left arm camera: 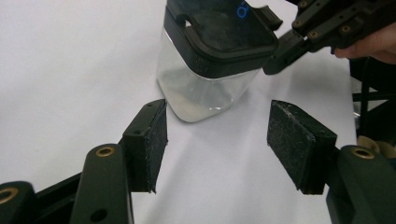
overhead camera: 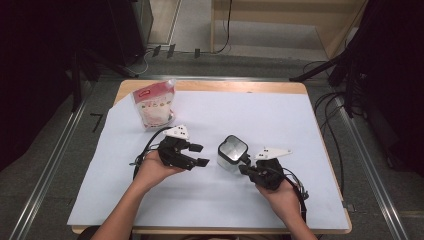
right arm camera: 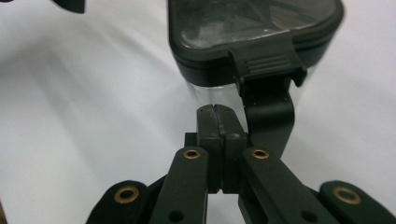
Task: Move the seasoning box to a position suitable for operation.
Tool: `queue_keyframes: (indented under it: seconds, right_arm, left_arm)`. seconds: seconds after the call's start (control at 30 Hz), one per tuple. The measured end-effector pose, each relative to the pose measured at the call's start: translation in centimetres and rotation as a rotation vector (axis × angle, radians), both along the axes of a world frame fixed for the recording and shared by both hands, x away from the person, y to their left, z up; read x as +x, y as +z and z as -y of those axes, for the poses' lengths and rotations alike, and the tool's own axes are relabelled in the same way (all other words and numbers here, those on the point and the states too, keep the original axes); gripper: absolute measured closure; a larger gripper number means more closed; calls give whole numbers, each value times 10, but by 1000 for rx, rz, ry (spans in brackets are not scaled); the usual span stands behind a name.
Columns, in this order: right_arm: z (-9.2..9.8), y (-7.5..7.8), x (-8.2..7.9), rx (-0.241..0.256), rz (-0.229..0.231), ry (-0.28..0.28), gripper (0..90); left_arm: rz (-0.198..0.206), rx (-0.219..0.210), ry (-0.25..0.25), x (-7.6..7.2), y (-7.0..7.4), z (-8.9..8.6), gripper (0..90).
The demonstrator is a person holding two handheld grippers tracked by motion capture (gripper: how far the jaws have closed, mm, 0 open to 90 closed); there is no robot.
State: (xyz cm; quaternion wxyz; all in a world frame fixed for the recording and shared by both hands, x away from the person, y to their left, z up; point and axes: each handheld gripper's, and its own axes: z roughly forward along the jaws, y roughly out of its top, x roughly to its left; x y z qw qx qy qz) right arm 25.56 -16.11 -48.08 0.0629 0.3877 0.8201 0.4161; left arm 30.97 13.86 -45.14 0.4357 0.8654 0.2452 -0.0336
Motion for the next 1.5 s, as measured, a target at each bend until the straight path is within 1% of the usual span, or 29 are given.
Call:
queue_keyframes:
  seconds: [0.13,0.2,0.27,0.37,0.43,0.5,0.53,0.63,0.7,0.87,0.9,0.93,0.97,1.0,1.07,1.13,1.17,1.2,1.3,1.33,1.4,1.5]
  right_arm:
    - [8,1,4,-3,-11,-25,900]
    - [13,2,6,2,-14,-28,900]
    - [16,3,7,2,-18,-34,900]
    - [19,2,10,-2,-16,-34,900]
    - [21,2,11,-7,-24,-35,900]
    - [24,2,14,-7,-27,-31,900]
    - [26,2,15,-12,-26,-29,900]
    - [31,2,18,-19,-28,-42,900]
    - [34,2,20,-18,-33,-55,900]
    - [38,4,25,-16,-29,-75,900]
    - [40,4,25,-19,-25,-91,900]
    - [42,5,27,-16,-19,-100,900]
    - [44,5,28,-10,-21,-104,900]
    - [46,6,30,-9,-21,-104,900]
    - [48,6,32,-14,-11,-119,900]
    - [51,6,35,-8,-15,-134,900]
    - [52,6,36,5,-24,-139,900]
    - [54,7,37,8,-21,-144,900]
    - [56,7,39,10,-10,-158,900]
    - [56,6,40,14,-22,-160,900]
    - [54,5,43,9,-23,-157,900]
    - [50,4,45,2,-23,-150,900]
  left_arm:
    - [3,26,-15,-1,-2,5,385]
    - [7,28,-18,-1,-2,6,382]
    - [6,20,-16,-1,-2,6,377]
    - [16,14,-8,0,-2,5,365]
    - [16,5,-8,1,-3,7,348]
    - [19,13,-11,2,-3,10,332]
    - [18,19,-15,3,-3,12,324]
    - [-9,28,-31,7,-3,19,304]
    - [6,31,-44,8,-3,24,285]
    - [35,54,-53,11,-3,34,236]
    - [37,50,-54,12,-4,35,229]
    - [31,41,-61,14,-4,36,218]
    - [35,32,-60,16,-4,37,211]
    - [22,33,-61,18,-4,38,205]
    - [25,34,-67,22,-4,41,190]
    - [24,43,-63,26,-3,46,189]
    - [31,40,-71,28,-3,48,187]
    - [33,43,-74,29,-3,50,184]
    - [34,34,-72,33,-5,53,180]
    - [41,38,-70,35,-6,53,180]
    - [39,36,-75,38,-9,54,180]
    - [39,19,-76,41,-13,55,179]
